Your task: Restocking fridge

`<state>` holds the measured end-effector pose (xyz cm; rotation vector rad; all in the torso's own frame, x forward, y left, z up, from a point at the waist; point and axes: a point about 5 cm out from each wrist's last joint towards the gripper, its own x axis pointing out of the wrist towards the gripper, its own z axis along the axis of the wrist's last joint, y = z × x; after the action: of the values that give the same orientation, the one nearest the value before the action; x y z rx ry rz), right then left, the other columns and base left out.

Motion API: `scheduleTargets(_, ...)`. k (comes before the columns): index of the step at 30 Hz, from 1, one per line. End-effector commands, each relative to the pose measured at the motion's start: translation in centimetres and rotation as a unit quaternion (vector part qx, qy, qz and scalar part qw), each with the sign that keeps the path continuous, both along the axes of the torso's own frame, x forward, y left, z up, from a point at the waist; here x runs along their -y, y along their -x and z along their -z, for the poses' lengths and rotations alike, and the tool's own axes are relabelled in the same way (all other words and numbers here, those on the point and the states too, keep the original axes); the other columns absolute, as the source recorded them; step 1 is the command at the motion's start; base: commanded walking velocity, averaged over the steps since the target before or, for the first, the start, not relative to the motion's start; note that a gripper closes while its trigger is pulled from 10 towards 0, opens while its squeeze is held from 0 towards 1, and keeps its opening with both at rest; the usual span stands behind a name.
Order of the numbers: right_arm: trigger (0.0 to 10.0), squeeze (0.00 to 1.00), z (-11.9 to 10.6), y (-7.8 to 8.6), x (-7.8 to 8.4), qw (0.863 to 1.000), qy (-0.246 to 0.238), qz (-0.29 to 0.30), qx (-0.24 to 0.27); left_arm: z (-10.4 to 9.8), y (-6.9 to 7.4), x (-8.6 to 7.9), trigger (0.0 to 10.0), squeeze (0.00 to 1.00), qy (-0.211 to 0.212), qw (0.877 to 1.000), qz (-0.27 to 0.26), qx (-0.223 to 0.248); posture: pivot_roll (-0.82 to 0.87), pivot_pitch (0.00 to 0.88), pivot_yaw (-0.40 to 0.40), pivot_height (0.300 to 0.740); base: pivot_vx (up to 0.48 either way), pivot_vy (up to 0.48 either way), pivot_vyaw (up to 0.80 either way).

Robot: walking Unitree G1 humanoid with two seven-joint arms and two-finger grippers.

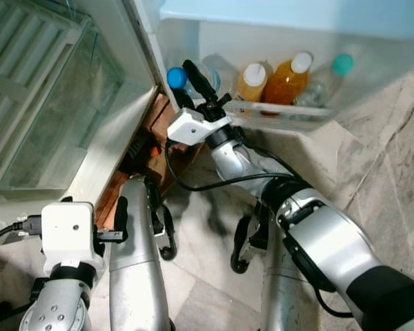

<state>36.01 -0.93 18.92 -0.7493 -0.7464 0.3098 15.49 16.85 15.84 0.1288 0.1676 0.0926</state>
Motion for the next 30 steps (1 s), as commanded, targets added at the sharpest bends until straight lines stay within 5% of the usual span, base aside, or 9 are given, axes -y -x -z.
scheduleTargets(1,10.0,0.0,3.5,0.4,0.6,0.994,-0.009,0.019,-0.104,0.7,0.4,-0.2,10.0,0.0,-0.004,1.0,-0.004,-0.019,0.29,0.559,0.011,0.556,0.0,0.0,0.0)
scheduleTargets(6,10.0,0.0,4.3,-0.7,3.0,0.976,-0.08,0.076,-0.19,1.0,-0.4,0.1,10.0,0.0,-0.004,1.0,0.003,-0.016,0.28,0.541,0.008,0.556,0.0,0.0,0.0)
scheduleTargets(8,10.0,0.0,4.7,-1.3,4.7,0.956,-0.133,0.106,-0.24,1.2,-0.8,0.2,10.0,0.0,-0.004,1.0,0.004,-0.014,0.26,0.532,0.002,0.556,0.0,0.0,0.0)
scheduleTargets(9,10.0,1.0,4.7,-1.6,5.4,0.949,-0.152,0.116,-0.251,1.2,-1.0,0.2,10.0,0.0,-0.004,1.0,0.005,-0.012,0.26,0.528,-0.001,0.556,0.0,0.0,0.0)
scheduleTargets(15,10.0,1.0,4.1,-2.2,6.7,0.947,-0.156,0.125,-0.253,1.5,-2.3,0.1,10.0,0.0,-0.007,1.0,0.006,-0.001,0.26,0.491,-0.015,0.556,0.0,0.0,0.0)
scheduleTargets(30,10.0,1.0,-0.9,-3.3,4.0,0.966,-0.135,0.038,-0.219,2.0,-6.3,0.2,10.0,0.0,-0.011,0.999,0.016,0.041,0.2,0.316,-0.054,0.556,0.0,0.0,0.0)
